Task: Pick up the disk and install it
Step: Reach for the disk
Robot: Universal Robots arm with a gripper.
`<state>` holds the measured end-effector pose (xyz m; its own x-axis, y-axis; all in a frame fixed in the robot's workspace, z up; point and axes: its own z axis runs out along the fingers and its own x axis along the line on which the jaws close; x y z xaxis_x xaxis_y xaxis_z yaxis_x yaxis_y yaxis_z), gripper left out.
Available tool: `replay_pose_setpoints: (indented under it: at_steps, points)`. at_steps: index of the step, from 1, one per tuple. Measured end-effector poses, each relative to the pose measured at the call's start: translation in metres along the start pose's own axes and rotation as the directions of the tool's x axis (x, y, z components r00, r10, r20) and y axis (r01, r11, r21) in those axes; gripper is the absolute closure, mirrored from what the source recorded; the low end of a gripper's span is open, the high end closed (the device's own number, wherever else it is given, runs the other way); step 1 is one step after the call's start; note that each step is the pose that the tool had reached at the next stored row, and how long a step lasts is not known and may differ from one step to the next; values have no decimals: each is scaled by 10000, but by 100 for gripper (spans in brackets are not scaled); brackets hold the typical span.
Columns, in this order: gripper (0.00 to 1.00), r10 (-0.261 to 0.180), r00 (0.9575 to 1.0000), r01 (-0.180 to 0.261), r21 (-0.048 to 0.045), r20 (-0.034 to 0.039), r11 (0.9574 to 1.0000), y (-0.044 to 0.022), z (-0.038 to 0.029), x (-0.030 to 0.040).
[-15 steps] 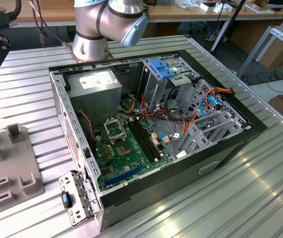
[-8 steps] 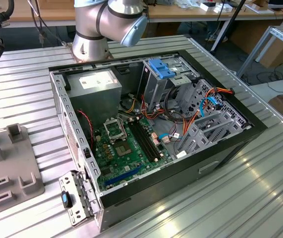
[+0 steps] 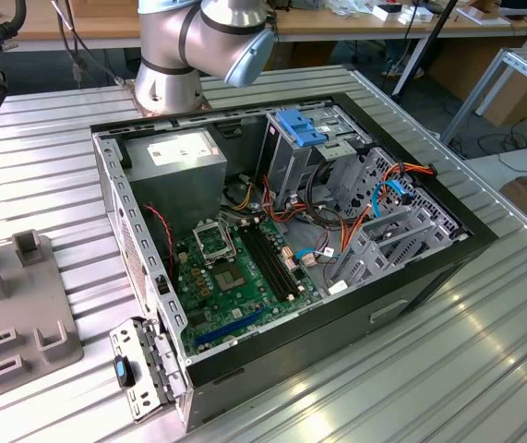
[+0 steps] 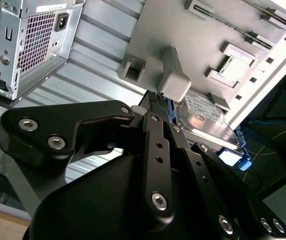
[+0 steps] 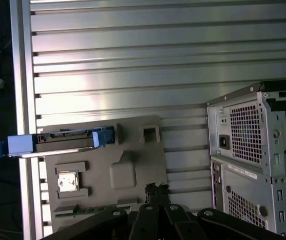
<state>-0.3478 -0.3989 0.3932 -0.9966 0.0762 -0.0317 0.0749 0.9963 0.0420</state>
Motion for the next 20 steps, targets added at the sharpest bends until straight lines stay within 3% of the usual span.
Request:
replay_pose_setpoints:
  at_steps: [4,9,20]
  points:
    - [89,0,10000,0,0,0,10000,-2,-1,33]
    - [89,-1,10000,1,0,-1,10000,-9,-5,123]
    - [89,-1,10000,1,0,0,10000,-12,-6,160]
